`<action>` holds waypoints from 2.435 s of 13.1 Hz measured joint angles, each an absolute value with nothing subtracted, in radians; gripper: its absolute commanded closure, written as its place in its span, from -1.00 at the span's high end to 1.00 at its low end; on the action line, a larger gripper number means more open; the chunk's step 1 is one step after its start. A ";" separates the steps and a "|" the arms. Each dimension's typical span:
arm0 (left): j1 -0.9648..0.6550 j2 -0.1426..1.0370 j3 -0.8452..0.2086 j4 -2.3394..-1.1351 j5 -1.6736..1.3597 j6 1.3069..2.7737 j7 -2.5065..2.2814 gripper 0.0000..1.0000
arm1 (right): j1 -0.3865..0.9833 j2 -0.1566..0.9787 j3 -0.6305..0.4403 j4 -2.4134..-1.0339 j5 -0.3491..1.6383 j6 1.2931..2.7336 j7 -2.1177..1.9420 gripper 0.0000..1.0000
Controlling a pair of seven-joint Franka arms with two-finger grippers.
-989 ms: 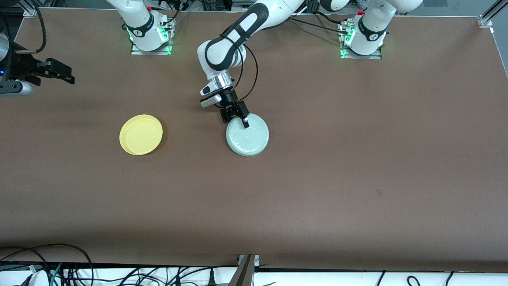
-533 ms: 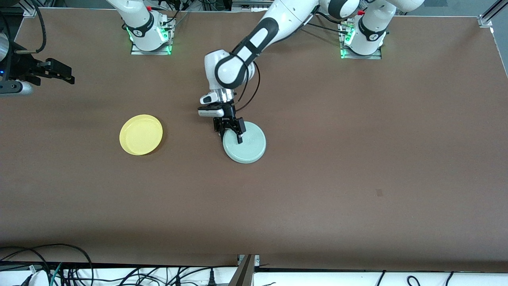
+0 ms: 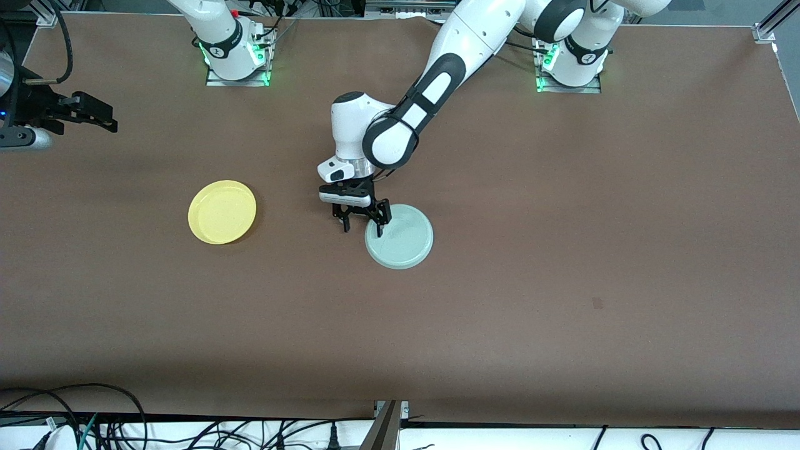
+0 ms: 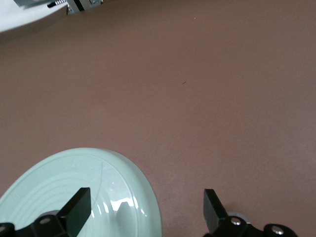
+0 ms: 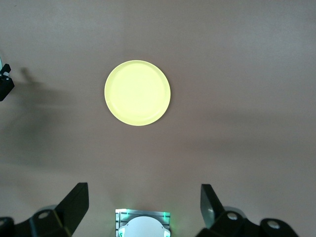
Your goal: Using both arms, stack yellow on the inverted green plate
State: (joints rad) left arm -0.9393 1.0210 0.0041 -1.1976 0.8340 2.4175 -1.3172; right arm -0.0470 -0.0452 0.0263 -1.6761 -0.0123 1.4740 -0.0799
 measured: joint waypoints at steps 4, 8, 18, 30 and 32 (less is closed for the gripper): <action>-0.862 0.955 -0.060 -1.194 0.612 2.418 -1.303 1.00 | -0.047 -0.045 0.026 -1.676 -0.012 1.474 -0.080 1.00; -0.667 0.870 -0.235 -1.191 0.389 2.373 -1.274 1.00 | -0.047 -0.045 0.026 -1.676 -0.012 1.474 -0.080 1.00; -0.232 0.582 -0.473 -1.176 0.182 1.732 -1.115 1.00 | -0.047 -0.045 0.026 -1.676 -0.012 1.474 -0.080 1.00; 0.188 0.341 -0.473 -1.176 0.133 1.339 -0.240 1.00 | -0.047 -0.045 0.026 -1.676 -0.012 1.474 -0.080 1.00; 0.213 0.307 -0.472 -1.182 0.134 1.307 -0.185 1.00 | -0.047 -0.045 0.026 -1.676 -0.012 1.474 -0.080 1.00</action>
